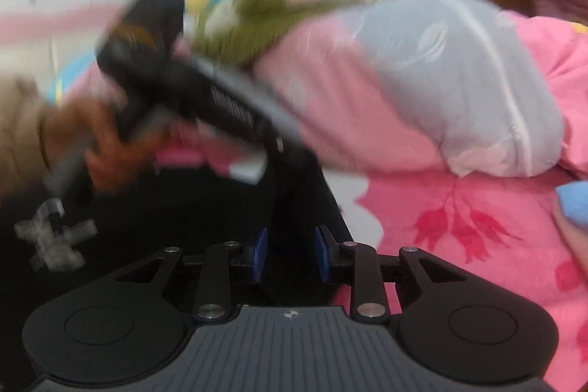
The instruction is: Fold clothes
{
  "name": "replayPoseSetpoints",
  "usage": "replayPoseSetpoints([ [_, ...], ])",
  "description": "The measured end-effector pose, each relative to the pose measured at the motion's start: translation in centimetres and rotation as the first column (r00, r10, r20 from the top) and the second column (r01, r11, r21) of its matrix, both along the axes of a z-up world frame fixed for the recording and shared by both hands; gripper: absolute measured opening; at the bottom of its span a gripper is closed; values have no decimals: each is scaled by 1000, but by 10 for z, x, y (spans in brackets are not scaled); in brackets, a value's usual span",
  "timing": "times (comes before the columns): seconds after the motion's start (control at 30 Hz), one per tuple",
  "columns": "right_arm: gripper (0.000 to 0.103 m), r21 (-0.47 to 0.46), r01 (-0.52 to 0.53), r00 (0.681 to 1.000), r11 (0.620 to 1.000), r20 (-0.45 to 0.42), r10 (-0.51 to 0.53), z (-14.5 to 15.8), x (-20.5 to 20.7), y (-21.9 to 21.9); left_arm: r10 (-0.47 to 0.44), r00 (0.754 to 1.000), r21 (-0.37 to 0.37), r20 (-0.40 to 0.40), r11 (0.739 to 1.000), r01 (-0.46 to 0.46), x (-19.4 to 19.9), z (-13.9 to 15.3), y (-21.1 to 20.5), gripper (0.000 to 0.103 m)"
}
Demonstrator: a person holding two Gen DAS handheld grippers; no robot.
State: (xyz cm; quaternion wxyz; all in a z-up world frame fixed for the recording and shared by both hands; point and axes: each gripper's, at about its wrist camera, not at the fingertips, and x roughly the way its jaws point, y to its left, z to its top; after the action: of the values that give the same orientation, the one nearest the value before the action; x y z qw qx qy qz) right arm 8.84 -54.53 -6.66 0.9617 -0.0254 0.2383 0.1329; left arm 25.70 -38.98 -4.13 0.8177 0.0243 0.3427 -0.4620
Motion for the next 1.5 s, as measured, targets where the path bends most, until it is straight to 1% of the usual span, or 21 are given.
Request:
replayPoseSetpoints([
  [0.1,30,-17,-68,996,998,-50,67,-2,13,-5,-6,1000,8,19,1000,5,-1,2,-1,2],
  [0.17,30,-80,-104,991,991,-87,97,-5,19,1,-12,999,20,30,1000,12,-3,2,-3,2],
  [0.27,33,-162,-130,984,978,-143,107,-14,24,12,-22,998,40,57,999,19,-7,2,-5,2],
  [0.33,33,-179,-139,982,974,-156,111,-16,22,12,-26,997,45,71,999,22,-9,2,-7,2],
  [0.4,36,-162,-131,981,978,-162,104,-16,21,9,-24,997,48,77,999,20,-10,2,-8,2],
  [0.53,35,-116,-107,982,987,-169,87,-22,20,2,-15,996,57,91,998,10,-10,0,-12,2],
  [0.57,30,-103,-104,983,989,-165,86,-22,19,0,-11,995,58,95,998,5,-10,0,-13,2],
  [0.6,18,-96,-100,984,990,-154,85,-23,16,-1,-6,996,57,94,998,0,-9,-1,-14,2],
  [0.63,11,-93,-94,986,991,-143,80,-23,13,-2,-1,996,55,94,998,-4,-8,-1,-15,2],
  [0.67,6,-95,-81,990,992,-123,69,-22,9,-2,6,996,51,92,999,-10,-7,-1,-16,2],
  [0.7,4,-97,-68,993,993,-102,58,-21,5,-2,12,996,46,89,999,-16,-5,-1,-18,2],
  [0.8,3,-53,4,1000,999,-9,-4,-15,-11,-9,27,996,32,83,999,-30,-2,-1,-26,2],
  [0.83,3,-21,29,999,999,20,-29,-13,-17,-14,26,996,29,83,999,-29,-1,-1,-29,2],
  [0.93,3,97,122,991,988,49,-127,-10,-32,-33,16,996,32,89,999,-19,-1,-3,-43,2],
  [1.07,3,244,218,972,945,33,-232,-13,-48,-52,-4,997,51,80,999,0,0,-12,-64,2],
  [1.17,3,306,272,959,913,-8,-283,-16,-56,-58,-19,998,74,60,997,15,3,-22,-80,3],
  [1.23,3,334,311,947,890,-34,-318,-20,-59,-62,-17,999,81,28,997,15,6,-29,-90,4],
  [1.33,3,372,344,934,862,-48,-353,-24,-66,-68,-8,998,75,-59,997,13,13,-42,-99,6],
  [1.43,3,401,383,920,832,-86,-382,-29,-71,-73,1,990,32,-140,999,4,19,-53,-98,12],
  [1.47,3,408,394,916,823,-98,-389,-30,-71,-74,6,985,10,-172,1000,-4,21,-55,-96,16],
  [1.5,3,414,409,909,814,-107,-402,-31,-71,-75,13,978,-32,-208,999,-20,24,-58,-91,22],
])
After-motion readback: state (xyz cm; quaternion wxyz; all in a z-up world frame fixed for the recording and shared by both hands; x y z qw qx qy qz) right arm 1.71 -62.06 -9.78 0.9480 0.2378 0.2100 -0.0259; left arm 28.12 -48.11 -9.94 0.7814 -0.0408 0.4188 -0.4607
